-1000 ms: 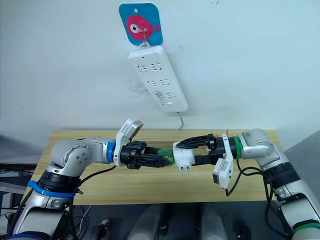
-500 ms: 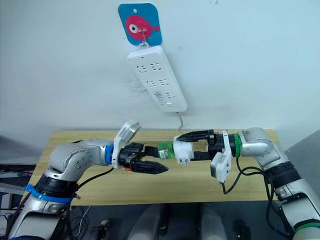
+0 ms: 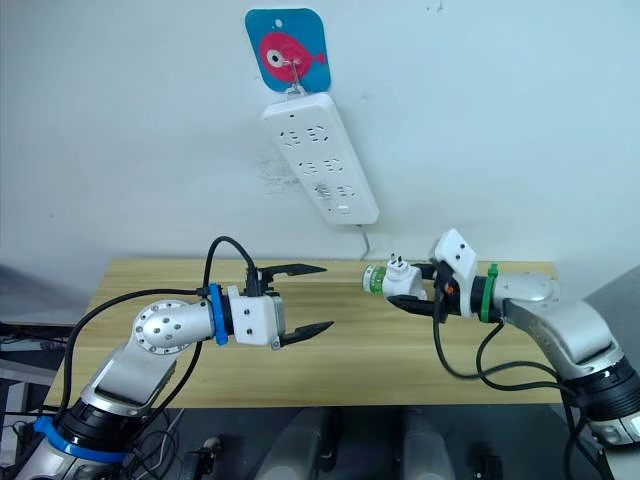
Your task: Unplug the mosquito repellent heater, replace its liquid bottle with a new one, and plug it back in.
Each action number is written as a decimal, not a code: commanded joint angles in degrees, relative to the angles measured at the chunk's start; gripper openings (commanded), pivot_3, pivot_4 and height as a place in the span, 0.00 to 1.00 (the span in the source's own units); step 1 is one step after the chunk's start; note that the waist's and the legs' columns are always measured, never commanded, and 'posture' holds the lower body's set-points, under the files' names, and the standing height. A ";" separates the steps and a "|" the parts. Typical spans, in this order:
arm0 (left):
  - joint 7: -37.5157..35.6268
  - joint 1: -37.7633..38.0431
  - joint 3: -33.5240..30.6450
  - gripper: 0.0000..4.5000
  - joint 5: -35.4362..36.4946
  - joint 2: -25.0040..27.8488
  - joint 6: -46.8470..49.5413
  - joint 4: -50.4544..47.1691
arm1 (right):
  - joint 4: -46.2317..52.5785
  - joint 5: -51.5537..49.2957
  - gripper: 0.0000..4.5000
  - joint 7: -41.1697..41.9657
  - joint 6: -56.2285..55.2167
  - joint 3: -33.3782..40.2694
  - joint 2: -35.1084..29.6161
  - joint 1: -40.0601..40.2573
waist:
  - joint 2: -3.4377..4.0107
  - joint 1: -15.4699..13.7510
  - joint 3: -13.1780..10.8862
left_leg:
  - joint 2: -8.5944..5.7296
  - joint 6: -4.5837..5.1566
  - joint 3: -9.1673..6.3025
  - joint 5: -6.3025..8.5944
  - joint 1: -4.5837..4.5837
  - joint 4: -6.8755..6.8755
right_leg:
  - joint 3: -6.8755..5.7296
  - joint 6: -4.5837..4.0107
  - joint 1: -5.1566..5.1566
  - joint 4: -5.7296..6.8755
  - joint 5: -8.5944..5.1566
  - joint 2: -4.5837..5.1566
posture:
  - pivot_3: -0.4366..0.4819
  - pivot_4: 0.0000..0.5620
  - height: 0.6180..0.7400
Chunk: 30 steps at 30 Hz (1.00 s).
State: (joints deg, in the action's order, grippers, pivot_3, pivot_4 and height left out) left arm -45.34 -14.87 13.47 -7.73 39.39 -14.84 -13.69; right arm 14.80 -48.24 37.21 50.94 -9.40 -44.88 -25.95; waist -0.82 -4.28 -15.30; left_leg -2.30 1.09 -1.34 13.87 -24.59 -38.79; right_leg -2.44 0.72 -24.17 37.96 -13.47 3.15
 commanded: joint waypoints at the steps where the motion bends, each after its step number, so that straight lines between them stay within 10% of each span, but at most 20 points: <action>1: 5.16 -0.76 2.12 1.00 -8.02 -2.01 -4.44 1.70 | 3.53 -8.43 0.66 -5.12 12.96 3.84 2.18 -3.03 | 0.01 -0.30 0.00 | -0.01 0.01 0.01 0.00 -0.01 0.00 | 0.00 0.00 0.00 0.00 0.00 0.00 | 0.66 0.37 1.00; 19: 6.79 -3.16 7.94 1.00 -19.91 -9.69 4.34 1.91 | 3.21 -19.19 0.66 -27.58 39.72 17.75 20.23 -7.41 | -0.01 -0.05 0.01 | -0.05 0.14 0.01 0.07 -0.09 -0.06 | -0.06 0.12 -0.04 0.08 0.07 -0.05 | 0.65 0.39 1.00; 27: 6.21 -2.94 8.66 0.52 -20.05 -10.39 5.46 1.17 | 3.05 -20.25 0.66 -30.55 41.56 19.66 23.03 -8.05 | 0.00 0.06 0.02 | -0.05 0.14 0.01 0.07 -0.09 -0.06 | -0.06 0.13 -0.04 0.07 0.07 -0.07 | 0.65 0.40 1.00; 30: 6.11 -2.88 8.77 0.49 -20.12 -10.32 5.40 1.18 | 2.98 -21.49 0.66 -31.30 41.56 19.73 23.44 -7.88 | 0.00 0.08 0.02 | -0.05 0.14 0.01 0.07 -0.09 -0.06 | -0.06 0.13 -0.04 0.07 0.07 -0.07 | 0.65 0.40 1.00</action>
State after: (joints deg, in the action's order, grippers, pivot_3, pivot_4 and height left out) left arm -39.28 -18.02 21.34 -27.91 29.48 -8.84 -9.79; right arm 16.06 -66.79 5.93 92.05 8.79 -22.05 -33.10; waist -0.83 -4.20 -15.28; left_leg -2.35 1.23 -1.34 13.93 -24.69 -38.85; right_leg -2.50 0.85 -24.21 38.03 -13.40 3.08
